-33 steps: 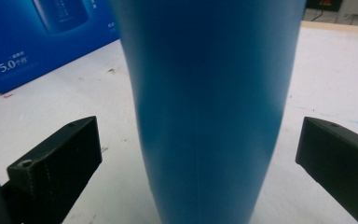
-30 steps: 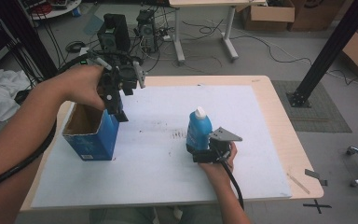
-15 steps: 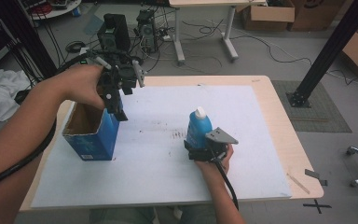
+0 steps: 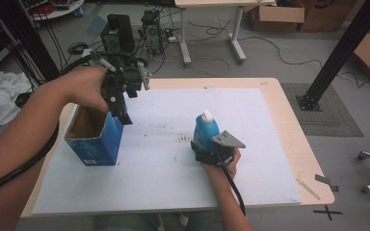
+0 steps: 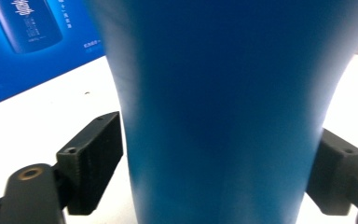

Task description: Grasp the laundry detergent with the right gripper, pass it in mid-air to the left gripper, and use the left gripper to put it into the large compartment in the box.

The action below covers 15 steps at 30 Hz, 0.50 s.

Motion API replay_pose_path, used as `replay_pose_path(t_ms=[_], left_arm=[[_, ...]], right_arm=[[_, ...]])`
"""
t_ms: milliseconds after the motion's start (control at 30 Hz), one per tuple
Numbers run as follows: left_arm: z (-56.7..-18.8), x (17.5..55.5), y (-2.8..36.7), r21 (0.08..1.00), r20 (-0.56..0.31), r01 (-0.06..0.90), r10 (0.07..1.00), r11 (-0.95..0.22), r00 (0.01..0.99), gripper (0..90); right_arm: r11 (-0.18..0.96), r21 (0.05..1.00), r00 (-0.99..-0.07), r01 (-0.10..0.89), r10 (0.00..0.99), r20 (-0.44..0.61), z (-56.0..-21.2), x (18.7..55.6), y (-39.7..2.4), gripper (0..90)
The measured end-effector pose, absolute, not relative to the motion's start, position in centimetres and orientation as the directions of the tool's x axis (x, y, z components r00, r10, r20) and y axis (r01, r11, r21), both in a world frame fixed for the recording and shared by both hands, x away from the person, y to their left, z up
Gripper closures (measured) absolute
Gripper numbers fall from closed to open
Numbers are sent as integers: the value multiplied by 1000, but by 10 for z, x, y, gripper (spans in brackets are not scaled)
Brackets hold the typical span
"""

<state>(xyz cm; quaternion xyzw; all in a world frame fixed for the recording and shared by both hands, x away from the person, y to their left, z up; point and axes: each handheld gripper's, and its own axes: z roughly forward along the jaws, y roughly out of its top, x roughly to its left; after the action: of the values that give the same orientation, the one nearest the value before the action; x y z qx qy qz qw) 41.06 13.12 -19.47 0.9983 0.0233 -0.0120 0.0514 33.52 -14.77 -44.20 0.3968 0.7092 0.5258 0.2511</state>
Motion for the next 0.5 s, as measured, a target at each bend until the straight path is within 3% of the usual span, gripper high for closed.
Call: replay_pose_path(t_ms=[500], left_arm=[[-197, 411, 130, 102, -25, 46, 44, -994, 999, 1]], right_arm=[[146, 946, -561, 290, 826, 44, -442, 335, -146, 273]])
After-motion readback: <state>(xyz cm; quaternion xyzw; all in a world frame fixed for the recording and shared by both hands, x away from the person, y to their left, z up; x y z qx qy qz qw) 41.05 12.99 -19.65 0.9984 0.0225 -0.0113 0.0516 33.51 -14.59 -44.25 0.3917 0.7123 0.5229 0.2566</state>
